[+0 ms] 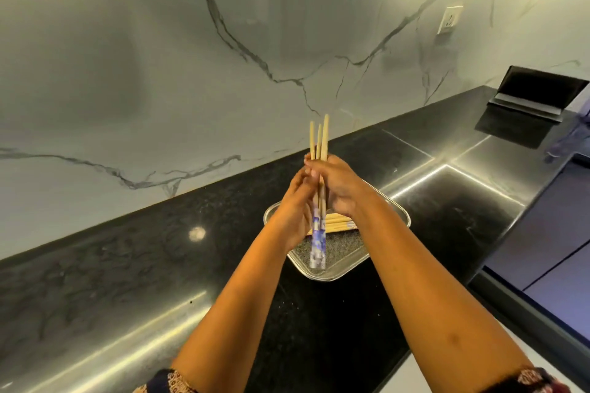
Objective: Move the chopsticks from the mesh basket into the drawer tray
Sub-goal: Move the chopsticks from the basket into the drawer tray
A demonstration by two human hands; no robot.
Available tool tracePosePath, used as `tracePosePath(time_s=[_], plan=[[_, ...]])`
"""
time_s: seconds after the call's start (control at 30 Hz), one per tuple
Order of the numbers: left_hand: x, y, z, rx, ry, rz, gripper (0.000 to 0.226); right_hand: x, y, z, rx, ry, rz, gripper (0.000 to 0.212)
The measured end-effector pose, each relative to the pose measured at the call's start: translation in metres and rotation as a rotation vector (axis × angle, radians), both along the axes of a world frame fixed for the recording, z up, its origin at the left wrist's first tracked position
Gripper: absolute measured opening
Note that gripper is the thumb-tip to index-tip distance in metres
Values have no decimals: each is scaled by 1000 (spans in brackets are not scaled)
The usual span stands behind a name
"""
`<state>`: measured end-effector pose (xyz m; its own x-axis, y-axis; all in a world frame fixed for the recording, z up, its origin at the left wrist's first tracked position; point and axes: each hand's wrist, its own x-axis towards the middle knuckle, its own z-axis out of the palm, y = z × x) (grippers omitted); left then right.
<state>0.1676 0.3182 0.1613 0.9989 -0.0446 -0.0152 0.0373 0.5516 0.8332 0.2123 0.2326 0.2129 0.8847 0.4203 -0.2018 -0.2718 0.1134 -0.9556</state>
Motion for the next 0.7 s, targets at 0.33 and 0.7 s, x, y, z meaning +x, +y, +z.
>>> tracePosePath(time_s=[0.33,0.7], plan=[[-14,-18,-9,-26,137,-62,26,-44,-58,-17,-207,208,423,16],[-46,-63,-14,-326,178,247,22,-124,-163,-99,218,398,-118,62]])
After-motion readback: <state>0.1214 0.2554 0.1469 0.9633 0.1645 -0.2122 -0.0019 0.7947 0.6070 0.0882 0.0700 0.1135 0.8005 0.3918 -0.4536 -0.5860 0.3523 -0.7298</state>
